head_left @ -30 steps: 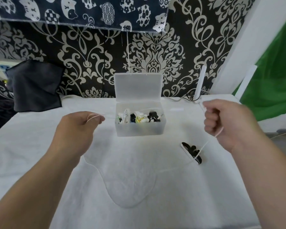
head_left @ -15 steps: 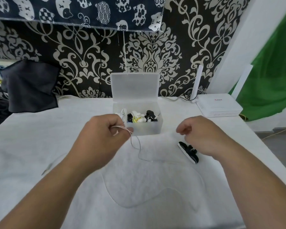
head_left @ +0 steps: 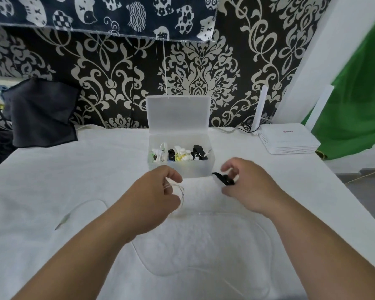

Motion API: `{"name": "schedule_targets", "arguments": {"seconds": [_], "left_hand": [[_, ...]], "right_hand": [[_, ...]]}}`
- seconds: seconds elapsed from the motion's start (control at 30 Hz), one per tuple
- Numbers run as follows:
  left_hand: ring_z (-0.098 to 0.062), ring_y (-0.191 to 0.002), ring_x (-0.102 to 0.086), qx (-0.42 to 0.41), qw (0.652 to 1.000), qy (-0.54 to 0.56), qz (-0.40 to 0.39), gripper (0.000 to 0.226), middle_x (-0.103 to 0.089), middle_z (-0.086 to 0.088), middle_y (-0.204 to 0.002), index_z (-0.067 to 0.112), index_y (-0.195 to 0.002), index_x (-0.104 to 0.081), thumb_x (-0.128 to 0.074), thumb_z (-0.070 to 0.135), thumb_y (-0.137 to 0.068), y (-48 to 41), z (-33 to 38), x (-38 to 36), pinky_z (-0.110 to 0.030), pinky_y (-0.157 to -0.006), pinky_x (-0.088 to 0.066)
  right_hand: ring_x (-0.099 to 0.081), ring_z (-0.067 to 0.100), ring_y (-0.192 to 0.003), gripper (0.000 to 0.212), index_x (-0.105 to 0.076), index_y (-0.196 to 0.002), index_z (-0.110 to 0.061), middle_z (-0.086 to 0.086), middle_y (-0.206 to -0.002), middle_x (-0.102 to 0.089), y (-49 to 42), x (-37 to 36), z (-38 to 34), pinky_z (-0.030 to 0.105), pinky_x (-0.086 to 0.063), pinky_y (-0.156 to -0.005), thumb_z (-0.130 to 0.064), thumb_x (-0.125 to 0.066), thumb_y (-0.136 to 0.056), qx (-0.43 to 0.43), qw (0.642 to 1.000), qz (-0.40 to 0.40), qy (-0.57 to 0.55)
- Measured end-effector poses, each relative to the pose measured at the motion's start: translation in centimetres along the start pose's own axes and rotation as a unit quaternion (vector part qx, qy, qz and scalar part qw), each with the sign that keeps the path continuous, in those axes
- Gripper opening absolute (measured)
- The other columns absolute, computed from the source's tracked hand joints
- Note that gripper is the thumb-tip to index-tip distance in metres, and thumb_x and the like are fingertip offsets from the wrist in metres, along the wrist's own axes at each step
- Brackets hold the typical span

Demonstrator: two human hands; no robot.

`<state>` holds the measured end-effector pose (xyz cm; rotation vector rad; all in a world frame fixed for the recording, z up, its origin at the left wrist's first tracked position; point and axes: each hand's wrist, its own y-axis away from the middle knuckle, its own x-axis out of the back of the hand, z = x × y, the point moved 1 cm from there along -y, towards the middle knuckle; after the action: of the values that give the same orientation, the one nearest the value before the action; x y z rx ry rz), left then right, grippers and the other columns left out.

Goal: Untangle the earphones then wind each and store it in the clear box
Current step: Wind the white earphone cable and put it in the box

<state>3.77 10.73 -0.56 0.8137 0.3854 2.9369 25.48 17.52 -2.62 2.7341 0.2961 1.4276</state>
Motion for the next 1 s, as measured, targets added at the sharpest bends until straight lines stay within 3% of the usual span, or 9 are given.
{"name": "schedule_targets", "arguments": {"seconds": [0.13, 0.2, 0.3, 0.43, 0.57, 0.67, 0.77, 0.87, 1.0], "left_hand": [[-0.017, -0.081, -0.071, 0.095, 0.976, 0.195, -0.036, 0.019, -0.075, -0.008, -0.100, 0.020, -0.114, -0.066, -0.062, 0.024, -0.096, 0.0, -0.4, -0.5, -0.036, -0.088, -0.058], [-0.028, -0.093, -0.074, 0.114, 0.948, 0.290, -0.059, 0.039, -0.073, -0.017, -0.108, 0.013, -0.114, -0.067, -0.057, 0.045, -0.094, 0.0, -0.2, -0.5, -0.044, -0.094, -0.057], [-0.030, -0.084, -0.073, 0.093, 0.936, 0.326, -0.095, 0.051, -0.074, -0.017, -0.105, 0.009, -0.112, -0.070, -0.057, 0.052, -0.088, 0.3, 0.3, -0.3, -0.043, -0.084, -0.059], [-0.014, -0.064, -0.062, 0.050, 0.956, 0.282, -0.064, 0.022, -0.072, -0.011, -0.085, 0.005, -0.101, -0.074, -0.060, 0.022, -0.097, 0.2, 0.1, -0.3, -0.026, -0.062, -0.055], [-0.019, -0.069, -0.070, 0.061, 0.949, 0.310, -0.003, 0.012, -0.074, -0.017, -0.091, 0.003, -0.104, -0.068, -0.059, 0.005, -0.096, -0.3, -0.5, 0.7, -0.027, -0.063, -0.059], [-0.028, -0.076, -0.074, 0.059, 0.933, 0.354, 0.030, 0.013, -0.071, -0.021, -0.095, 0.000, -0.108, -0.061, -0.056, -0.002, -0.096, -0.4, -0.6, 1.2, -0.031, -0.064, -0.062], [-0.033, -0.078, -0.075, 0.066, 0.920, 0.378, 0.076, 0.019, -0.066, -0.022, -0.097, 0.006, -0.113, -0.058, -0.054, -0.004, -0.097, -0.5, -0.8, 1.7, -0.033, -0.062, -0.062], [-0.029, -0.076, -0.074, 0.073, 0.920, 0.371, 0.104, 0.017, -0.069, -0.020, -0.096, 0.009, -0.111, -0.061, -0.056, 0.001, -0.098, -0.6, -0.9, 2.2, -0.032, -0.061, -0.061], [-0.021, -0.068, -0.063, 0.076, 0.929, 0.340, 0.123, 0.013, -0.071, -0.016, -0.089, 0.008, -0.106, -0.065, -0.065, 0.006, -0.093, -0.6, -1.4, 2.3, -0.030, -0.062, -0.059]], "right_hand": [[-0.063, 0.011, -0.077, 0.048, -0.066, -0.108, -0.032, -0.011, -0.098, -0.066, 1.8, 1.1, -3.9, 0.020, -0.051, -0.066, -0.005, -0.082, -0.072, 0.114, 0.980, -0.002, -0.162], [-0.062, 0.008, -0.079, 0.050, -0.066, -0.107, -0.033, -0.014, -0.098, -0.067, 2.3, 0.7, -4.7, 0.015, -0.047, -0.064, -0.003, -0.083, -0.071, 0.154, 0.977, -0.006, -0.148], [-0.059, 0.005, -0.083, 0.052, -0.066, -0.109, -0.034, -0.022, -0.097, -0.067, 2.8, -0.3, -5.4, 0.014, -0.044, -0.066, -0.003, -0.082, -0.071, 0.201, 0.973, -0.022, -0.112], [-0.061, 0.001, -0.088, 0.056, -0.063, -0.114, -0.032, -0.019, -0.105, -0.064, 2.9, -0.6, -6.1, 0.018, -0.049, -0.070, 0.004, -0.076, -0.074, 0.224, 0.960, -0.014, -0.166], [-0.066, 0.004, -0.088, 0.040, -0.066, -0.099, -0.030, -0.011, -0.102, -0.066, 1.8, -0.9, -5.3, 0.018, -0.050, -0.069, 0.006, -0.062, -0.082, 0.134, 0.975, 0.030, -0.173], [-0.065, 0.010, -0.081, 0.027, -0.068, -0.084, -0.030, -0.010, -0.091, -0.068, 1.6, -1.7, -4.6, 0.024, -0.051, -0.068, -0.004, -0.060, -0.086, 0.057, 0.996, -0.057, -0.032], [-0.066, 0.015, -0.075, 0.026, -0.069, -0.088, -0.029, -0.007, -0.084, -0.068, 2.5, -3.1, -5.0, 0.034, -0.055, -0.069, -0.008, -0.054, -0.090, 0.085, 0.982, -0.165, 0.045], [-0.065, 0.015, -0.080, 0.034, -0.070, -0.091, -0.032, -0.009, -0.089, -0.065, 3.0, -4.5, -5.7, 0.038, -0.058, -0.075, -0.003, -0.050, -0.088, 0.131, 0.970, -0.192, 0.073], [-0.052, 0.013, -0.092, 0.044, -0.067, -0.110, -0.031, -0.009, -0.101, -0.051, 3.3, -6.7, -6.3, 0.028, -0.045, -0.077, 0.002, -0.056, -0.084, 0.191, 0.957, -0.195, 0.103]]}}
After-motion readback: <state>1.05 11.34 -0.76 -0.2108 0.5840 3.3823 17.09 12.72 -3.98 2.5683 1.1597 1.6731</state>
